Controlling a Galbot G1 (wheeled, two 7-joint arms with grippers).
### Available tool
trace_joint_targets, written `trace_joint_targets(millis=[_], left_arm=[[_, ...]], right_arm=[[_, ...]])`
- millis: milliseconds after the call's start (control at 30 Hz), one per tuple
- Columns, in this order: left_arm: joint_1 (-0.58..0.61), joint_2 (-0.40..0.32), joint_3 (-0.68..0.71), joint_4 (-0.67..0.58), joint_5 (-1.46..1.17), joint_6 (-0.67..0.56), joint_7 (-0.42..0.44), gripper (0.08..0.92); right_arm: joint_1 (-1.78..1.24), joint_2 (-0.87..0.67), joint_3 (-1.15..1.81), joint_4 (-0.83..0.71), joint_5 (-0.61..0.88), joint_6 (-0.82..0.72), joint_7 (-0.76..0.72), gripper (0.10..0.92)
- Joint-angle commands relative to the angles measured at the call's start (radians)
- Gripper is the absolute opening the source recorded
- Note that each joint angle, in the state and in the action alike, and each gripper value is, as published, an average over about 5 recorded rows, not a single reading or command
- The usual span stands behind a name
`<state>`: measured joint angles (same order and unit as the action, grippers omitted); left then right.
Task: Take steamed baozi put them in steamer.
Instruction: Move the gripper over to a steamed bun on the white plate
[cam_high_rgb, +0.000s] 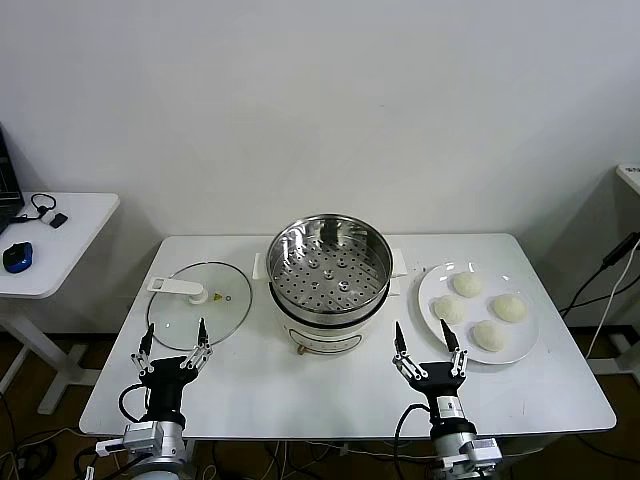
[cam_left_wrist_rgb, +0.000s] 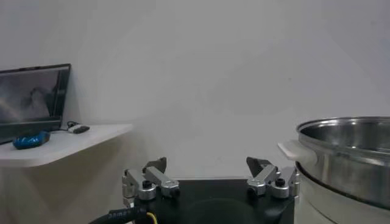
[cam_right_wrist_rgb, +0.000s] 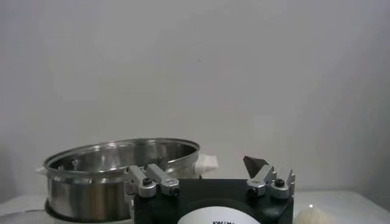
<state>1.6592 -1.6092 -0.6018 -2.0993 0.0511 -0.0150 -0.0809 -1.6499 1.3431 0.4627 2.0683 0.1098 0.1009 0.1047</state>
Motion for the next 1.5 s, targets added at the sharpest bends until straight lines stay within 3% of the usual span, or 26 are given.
trace_joint_targets(millis=[33,233,400,667,900,1133,1333,1500], left_arm=[[0.000,-0.049,0.001,0.003,0.002,0.001,0.000,0.823],[-0.005,-0.049,0.000,0.006,0.000,0.000,0.000,0.823],[-0.010,-0.049,-0.003,0.011,-0.001,-0.001,0.000,0.823],[-0.010,-0.049,-0.001,0.028,-0.001,-0.012,-0.003,0.823],[-0.007,-0.049,0.002,0.031,-0.001,-0.017,-0.002,0.823],[-0.013,-0.049,0.007,0.038,-0.003,-0.019,-0.001,0.823],[-0.013,-0.049,0.015,0.045,-0.005,-0.027,-0.001,0.823],[-0.010,-0.042,0.021,0.056,-0.008,-0.038,-0.002,0.823]], right_arm=[[0.026,-0.029,0.064,0.002,-0.016,-0.087,-0.014,0.823],[0.105,-0.097,0.163,-0.016,-0.001,-0.210,-0.092,0.823],[0.218,-0.247,0.187,-0.070,0.000,-0.304,-0.134,0.823],[0.440,-0.500,0.152,-0.276,-0.091,-0.385,-0.265,0.823],[0.596,-0.752,0.043,-0.429,-0.121,-0.391,-0.433,0.823],[0.849,-0.978,-0.225,-0.583,-0.057,-0.365,-0.634,0.823],[1.005,-1.072,-0.435,-0.661,-0.049,-0.285,-0.844,0.823],[1.243,-1.054,-0.683,-0.751,-0.083,-0.200,-0.945,0.823]])
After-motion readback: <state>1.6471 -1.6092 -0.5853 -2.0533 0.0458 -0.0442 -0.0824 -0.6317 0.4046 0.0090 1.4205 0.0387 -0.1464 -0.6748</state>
